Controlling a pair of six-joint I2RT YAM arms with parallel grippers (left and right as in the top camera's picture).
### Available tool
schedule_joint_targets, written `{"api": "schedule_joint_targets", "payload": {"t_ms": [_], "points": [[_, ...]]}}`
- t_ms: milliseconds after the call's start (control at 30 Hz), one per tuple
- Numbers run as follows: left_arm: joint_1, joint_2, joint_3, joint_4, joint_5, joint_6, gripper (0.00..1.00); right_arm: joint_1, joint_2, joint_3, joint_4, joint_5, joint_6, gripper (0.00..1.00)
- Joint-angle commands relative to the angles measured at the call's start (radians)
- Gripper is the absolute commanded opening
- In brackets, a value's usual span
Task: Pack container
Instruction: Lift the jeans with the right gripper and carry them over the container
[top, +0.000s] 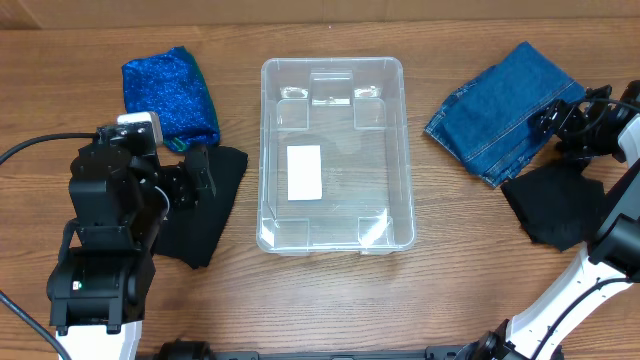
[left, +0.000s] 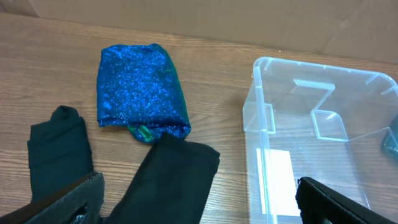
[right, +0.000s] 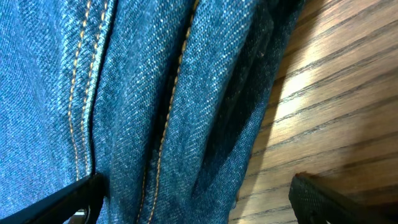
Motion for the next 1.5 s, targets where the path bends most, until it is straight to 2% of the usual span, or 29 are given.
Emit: {"api": "schedule_joint_targets", "payload": {"t_ms": [0, 167, 467, 600, 667, 800, 967, 1033, 1233, 1467], "points": [[-0.006, 0.002, 0.027, -0.002, 0.004, 0.015, 1.00, 0.022, 0.071, -0.023, -0.031, -0.006, 0.013, 1.00], [-0.006, 0.002, 0.027, -0.001, 0.004, 0.015, 1.00, 0.024, 0.078, -0.052, -0.020, -0.009, 0.105, 1.00], [-0.006, 0.002, 0.027, -0.001, 0.004, 0.015, 1.00, 0.085, 0.078, -0.180, 0.146, -0.045, 0.116, 1.00], [-0.006, 0.002, 0.027, -0.001, 0.005, 0.015, 1.00, 0.127, 0.078, -0.206, 0.190, -0.043, 0.147, 1.00], [-0.006, 0.002, 0.027, -0.001, 0.005, 0.015, 1.00, 0.147, 0.078, -0.225, 0.223, -0.007, 0.208, 1.00], [-0.006, 0.002, 0.027, -0.001, 0.010, 0.014, 1.00, 0.155, 0.078, -0.258, 0.268, 0.047, 0.323, 0.85], [-0.006, 0.002, 0.027, -0.001, 0.012, 0.012, 1.00, 0.154, 0.078, -0.268, 0.279, 0.048, 0.346, 0.54], [-0.006, 0.002, 0.027, -0.001, 0.012, 0.012, 1.00, 0.154, 0.078, -0.268, 0.279, 0.048, 0.346, 0.47], [-0.006, 0.002, 0.027, -0.001, 0.012, 0.012, 1.00, 0.154, 0.078, -0.267, 0.288, 0.030, 0.346, 0.40], [-0.006, 0.002, 0.027, -0.001, 0.011, 0.013, 1.00, 0.154, 0.078, -0.259, 0.320, -0.119, 0.346, 0.28]]}}
